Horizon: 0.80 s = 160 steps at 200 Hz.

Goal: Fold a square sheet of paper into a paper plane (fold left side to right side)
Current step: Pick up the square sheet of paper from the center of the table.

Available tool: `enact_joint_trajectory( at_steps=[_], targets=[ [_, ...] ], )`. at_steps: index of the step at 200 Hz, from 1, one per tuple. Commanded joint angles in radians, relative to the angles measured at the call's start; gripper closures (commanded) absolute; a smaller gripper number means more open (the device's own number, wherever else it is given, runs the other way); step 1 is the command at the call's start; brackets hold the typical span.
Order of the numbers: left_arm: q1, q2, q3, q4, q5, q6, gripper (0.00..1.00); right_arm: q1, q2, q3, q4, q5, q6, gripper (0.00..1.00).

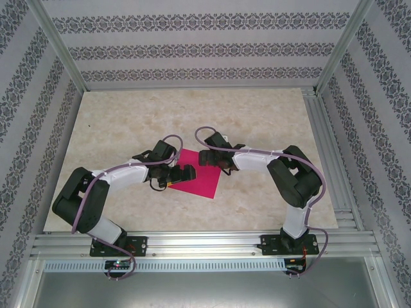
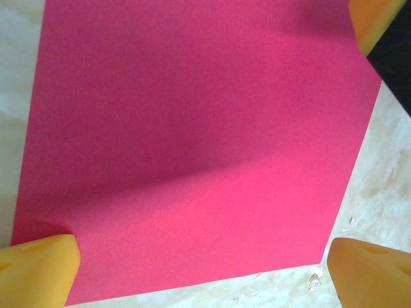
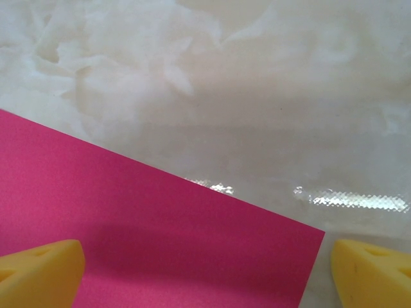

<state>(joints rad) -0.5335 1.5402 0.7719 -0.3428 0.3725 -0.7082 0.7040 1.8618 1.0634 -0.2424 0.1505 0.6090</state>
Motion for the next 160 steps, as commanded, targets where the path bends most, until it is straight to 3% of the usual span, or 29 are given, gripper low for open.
enact_joint_trajectory(
  at_steps=[1, 92, 160],
  targets=[
    [-0.02, 0.009, 0.014, -0.016, 0.005, 0.014, 0.0, 0.044, 0.033, 0.013, -0.006, -0.078, 0.031, 0.02],
    [-0.022, 0.016, -0.01, 0.005, -0.001, 0.01, 0.0, 0.08, 0.007, -0.001, 0.024, -0.153, 0.057, 0.06],
    [-0.025, 0.003, -0.013, 0.033, 0.009, -0.002, 0.0, 0.053, -0.037, -0.04, 0.132, -0.357, 0.094, 0.42]
  ],
)
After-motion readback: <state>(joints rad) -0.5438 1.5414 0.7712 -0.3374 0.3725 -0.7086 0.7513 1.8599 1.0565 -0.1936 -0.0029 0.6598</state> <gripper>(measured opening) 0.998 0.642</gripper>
